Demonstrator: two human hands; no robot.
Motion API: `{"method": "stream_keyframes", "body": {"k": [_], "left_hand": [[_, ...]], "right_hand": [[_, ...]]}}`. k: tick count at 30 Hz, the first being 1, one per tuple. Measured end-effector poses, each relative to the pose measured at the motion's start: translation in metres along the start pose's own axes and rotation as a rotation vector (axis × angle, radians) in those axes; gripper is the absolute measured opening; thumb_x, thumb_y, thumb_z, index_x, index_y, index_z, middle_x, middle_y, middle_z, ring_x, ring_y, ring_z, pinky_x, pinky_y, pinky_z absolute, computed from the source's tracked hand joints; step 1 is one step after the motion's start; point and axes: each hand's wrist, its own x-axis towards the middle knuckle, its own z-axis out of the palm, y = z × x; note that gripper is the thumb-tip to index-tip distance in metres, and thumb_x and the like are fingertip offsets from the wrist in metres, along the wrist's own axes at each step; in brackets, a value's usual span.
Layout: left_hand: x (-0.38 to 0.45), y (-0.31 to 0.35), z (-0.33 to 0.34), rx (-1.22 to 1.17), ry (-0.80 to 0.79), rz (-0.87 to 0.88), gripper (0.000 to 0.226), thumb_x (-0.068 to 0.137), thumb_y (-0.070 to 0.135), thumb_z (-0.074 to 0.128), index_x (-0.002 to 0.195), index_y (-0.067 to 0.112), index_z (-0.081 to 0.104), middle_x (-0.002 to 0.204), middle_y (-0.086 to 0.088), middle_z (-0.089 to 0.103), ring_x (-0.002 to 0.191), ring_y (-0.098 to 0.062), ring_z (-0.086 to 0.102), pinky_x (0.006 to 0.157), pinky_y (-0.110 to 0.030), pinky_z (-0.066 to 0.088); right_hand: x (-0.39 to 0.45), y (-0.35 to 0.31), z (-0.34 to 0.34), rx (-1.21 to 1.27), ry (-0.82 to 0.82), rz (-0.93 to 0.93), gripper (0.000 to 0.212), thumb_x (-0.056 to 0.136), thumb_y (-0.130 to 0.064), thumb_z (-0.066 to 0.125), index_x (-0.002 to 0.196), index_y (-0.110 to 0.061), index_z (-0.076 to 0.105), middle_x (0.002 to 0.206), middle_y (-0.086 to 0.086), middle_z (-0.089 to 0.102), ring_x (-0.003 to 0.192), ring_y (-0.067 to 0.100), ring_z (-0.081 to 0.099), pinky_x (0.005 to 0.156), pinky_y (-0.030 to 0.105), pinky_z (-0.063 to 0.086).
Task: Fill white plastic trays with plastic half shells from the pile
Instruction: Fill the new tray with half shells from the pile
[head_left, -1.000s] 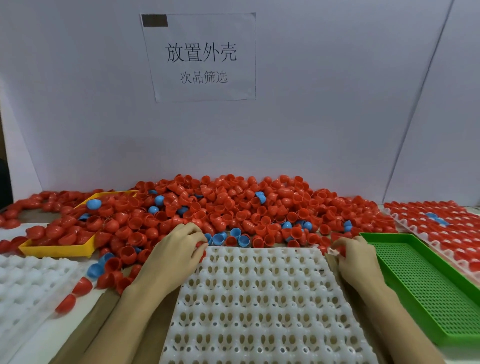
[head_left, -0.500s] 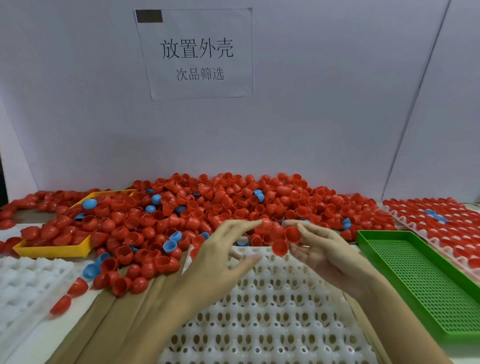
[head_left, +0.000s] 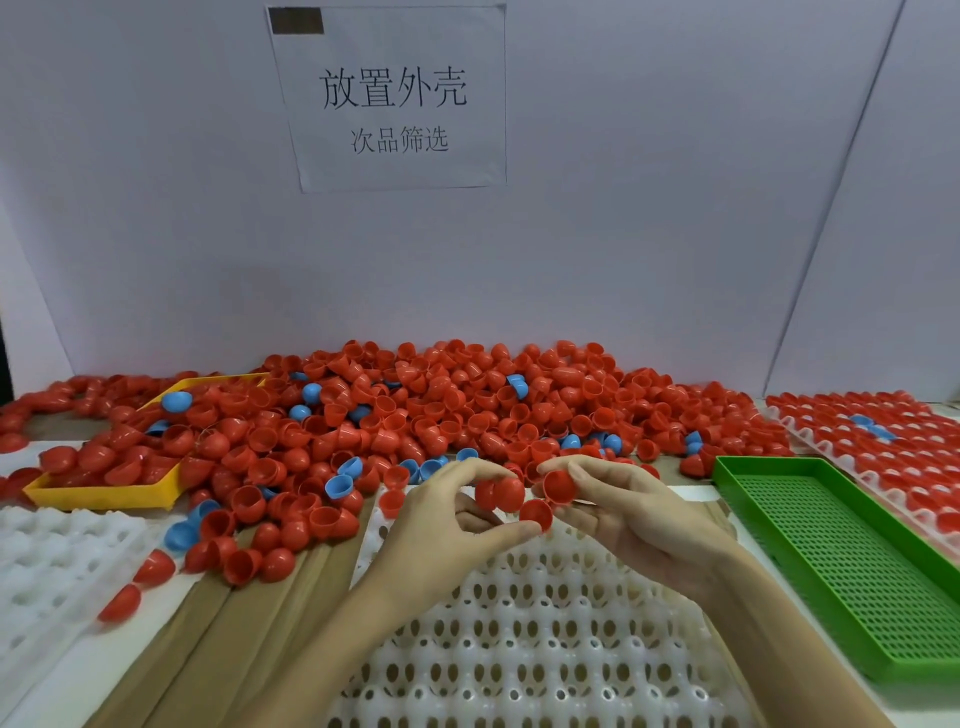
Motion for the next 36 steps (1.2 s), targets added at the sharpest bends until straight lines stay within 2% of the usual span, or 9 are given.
{"method": "stream_keyframes", "body": {"k": [4,8,14,18,22,26,29,32,36], "left_hand": [[0.002,0.003,-0.003,-0.099,-0.021,-0.048,0.022,0.091,0.026,0.078,0.11,0.02,0.07,0.093,0.001,0.078,0.08,-0.017,0.078,0.08,-0.021,0.059],[0.005,0.007,-0.007,-0.269,-0.046,-0.093,0.02,0.105,0.02,0.055,0.112,0.006,0.068,0.105,-0.008,0.078,0.079,-0.035,0.077,0.069,-0.038,0.064],[0.004,0.006,-0.012,-0.416,-0.15,-0.162,0.026,0.107,0.019,0.052,0.121,-0.003,0.051,0.112,-0.011,0.077,0.095,-0.034,0.076,0.071,-0.032,0.062],[0.005,0.003,-0.015,-0.259,-0.094,-0.121,0.021,0.099,0.023,0.067,0.111,0.006,0.07,0.103,-0.009,0.077,0.09,-0.028,0.076,0.082,-0.038,0.063],[0.007,0.004,-0.016,-0.277,-0.046,-0.123,0.034,0.099,0.017,0.067,0.126,0.023,0.047,0.086,-0.018,0.077,0.067,-0.038,0.074,0.056,-0.036,0.059],[0.006,0.008,-0.017,-0.3,-0.082,-0.056,0.023,0.102,0.02,0.062,0.116,0.021,0.045,0.087,-0.029,0.073,0.061,-0.042,0.072,0.046,-0.034,0.056],[0.004,0.011,-0.012,-0.359,-0.044,-0.053,0.013,0.104,0.016,0.058,0.115,0.019,0.053,0.096,-0.023,0.075,0.069,-0.043,0.075,0.056,-0.039,0.063],[0.0,0.011,-0.005,-0.388,-0.066,-0.113,0.022,0.104,0.015,0.058,0.124,0.022,0.053,0.111,-0.007,0.077,0.089,-0.031,0.078,0.071,-0.034,0.064],[-0.004,0.011,0.002,-0.517,-0.191,-0.209,0.025,0.108,0.02,0.051,0.132,0.024,0.048,0.112,-0.012,0.077,0.087,-0.044,0.076,0.073,-0.04,0.064]], "right_hand": [[0.0,0.001,0.001,0.008,0.073,0.05,0.041,0.1,-0.039,0.068,0.123,-0.005,0.075,0.114,0.012,0.074,0.104,0.024,0.072,0.091,0.03,0.059],[0.0,0.001,0.001,0.03,0.099,0.091,0.046,0.097,-0.049,0.071,0.115,-0.007,0.078,0.102,0.01,0.072,0.087,0.019,0.072,0.08,0.026,0.061],[0.005,0.001,-0.014,0.189,0.372,-0.117,0.038,0.092,-0.028,0.073,0.122,-0.005,0.075,0.124,0.018,0.074,0.11,0.022,0.075,0.091,0.027,0.061],[0.003,0.001,-0.025,0.179,0.426,-0.266,0.071,0.083,-0.009,0.075,0.149,-0.025,0.054,0.143,0.004,0.063,0.132,0.019,0.063,0.108,0.034,0.053],[0.002,0.003,-0.026,0.121,0.385,-0.244,0.065,0.086,-0.003,0.071,0.146,-0.022,0.057,0.142,0.007,0.065,0.129,0.024,0.066,0.104,0.037,0.056],[-0.003,0.0,-0.013,-0.187,0.144,-0.148,0.029,0.099,-0.014,0.068,0.127,-0.015,0.073,0.125,0.02,0.073,0.115,0.034,0.072,0.101,0.043,0.059],[-0.005,-0.001,0.009,-0.425,-0.072,-0.116,0.035,0.099,-0.03,0.074,0.133,-0.027,0.068,0.118,0.01,0.076,0.108,0.031,0.074,0.095,0.036,0.061],[-0.002,0.008,0.026,-0.678,-0.004,-0.222,0.046,0.086,-0.038,0.086,0.126,-0.035,0.064,0.095,0.002,0.075,0.085,0.019,0.074,0.08,0.032,0.062],[-0.002,0.007,0.027,-0.783,0.13,-0.351,0.033,0.084,-0.029,0.087,0.11,-0.026,0.067,0.086,0.001,0.069,0.076,0.015,0.068,0.071,0.026,0.057]]}}
